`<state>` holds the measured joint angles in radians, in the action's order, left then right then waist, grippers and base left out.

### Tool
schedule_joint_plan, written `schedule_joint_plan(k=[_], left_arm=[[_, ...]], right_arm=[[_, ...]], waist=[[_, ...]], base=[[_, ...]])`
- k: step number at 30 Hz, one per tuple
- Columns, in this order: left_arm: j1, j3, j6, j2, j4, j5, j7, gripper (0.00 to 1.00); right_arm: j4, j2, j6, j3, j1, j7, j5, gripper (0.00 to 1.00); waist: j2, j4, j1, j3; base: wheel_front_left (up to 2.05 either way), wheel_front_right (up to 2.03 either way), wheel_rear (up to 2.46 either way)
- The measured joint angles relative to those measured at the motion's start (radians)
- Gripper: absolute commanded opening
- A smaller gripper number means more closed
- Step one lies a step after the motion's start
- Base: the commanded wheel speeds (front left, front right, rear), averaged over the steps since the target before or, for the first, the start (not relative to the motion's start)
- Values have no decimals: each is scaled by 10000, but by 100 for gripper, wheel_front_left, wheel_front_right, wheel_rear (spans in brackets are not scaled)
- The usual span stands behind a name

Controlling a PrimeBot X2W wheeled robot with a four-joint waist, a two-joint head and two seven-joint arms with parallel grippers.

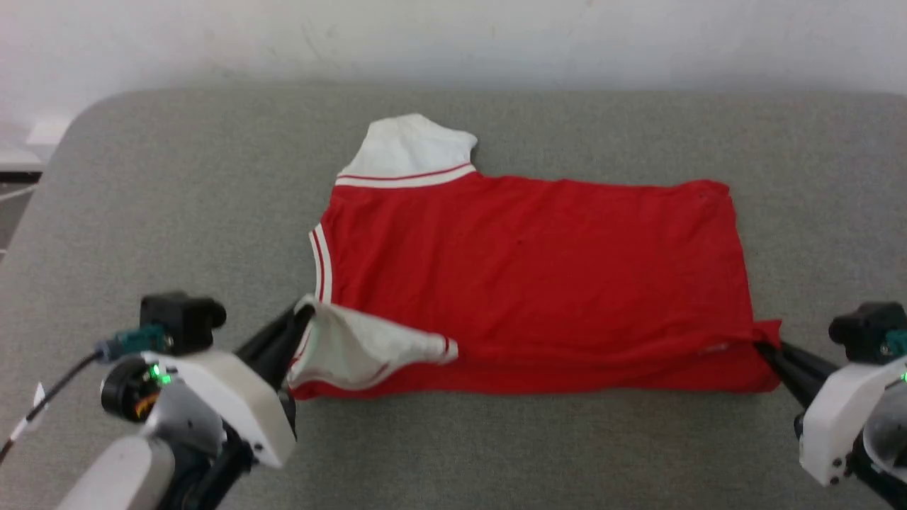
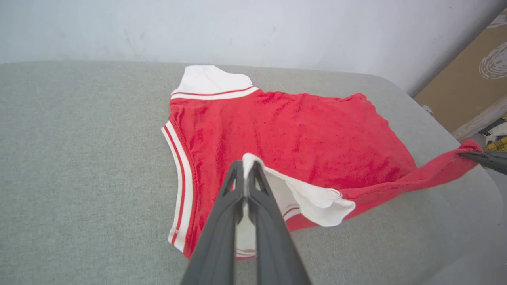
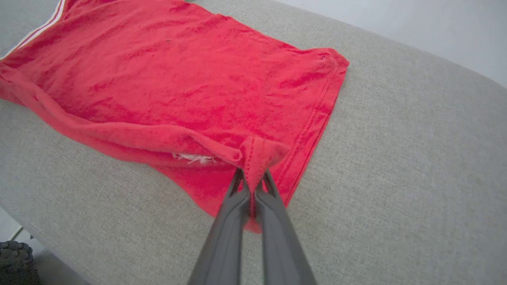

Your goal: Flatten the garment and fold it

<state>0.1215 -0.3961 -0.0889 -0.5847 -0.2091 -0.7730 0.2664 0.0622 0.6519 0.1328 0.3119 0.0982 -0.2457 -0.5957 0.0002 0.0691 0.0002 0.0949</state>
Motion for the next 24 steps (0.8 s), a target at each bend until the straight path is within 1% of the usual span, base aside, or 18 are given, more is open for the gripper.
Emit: schedule_joint_plan(k=[2,5,11,15,19,20,21,22,24], left_arm=[[440,102,15,167,314,75,-230,0],[1120,140,180,326,838,203,-426,0],[2288,-309,451,631,2128,602,-370,0],[2809,-500,349,888,3358,1057,-399,0],[3097,-654,343,1202,4527,1168,-690,0],[3153,-673,343,1321,4771,1168,-811,40],[3192,-675,343,1463,4964,1166,-941,100],[3219,-675,341,1593,5158,1166,-1070,100],[3242,-700,339,1776,5450,1166,-1300,100]], right_arm=[[75,-35,0,8,331,-4,207,0],[380,-127,0,69,869,-105,502,0],[1106,-286,0,479,1749,-261,732,0],[1628,-357,0,842,2260,-134,803,0],[2242,-499,0,1216,2587,42,863,0],[2416,-568,0,1244,2641,125,842,3],[2522,-631,0,1275,2673,249,817,91],[2637,-717,0,1269,2694,378,738,100],[2874,-832,0,1243,2699,500,614,100]], waist=[[0,-28,0,239],[0,-72,1,617],[0,-138,1,1335],[-1,-166,1,1719],[0,-186,1,1916],[-1,-183,1,1908],[-1,-181,1,1882],[0,-178,-1,1836],[0,-161,-2,1708]], base=[[0,0,0],[0,0,0],[0,0,0],[0,0,0],[0,0,0],[0,0,0],[0,0,0],[0,0,0],[0,0,0]])
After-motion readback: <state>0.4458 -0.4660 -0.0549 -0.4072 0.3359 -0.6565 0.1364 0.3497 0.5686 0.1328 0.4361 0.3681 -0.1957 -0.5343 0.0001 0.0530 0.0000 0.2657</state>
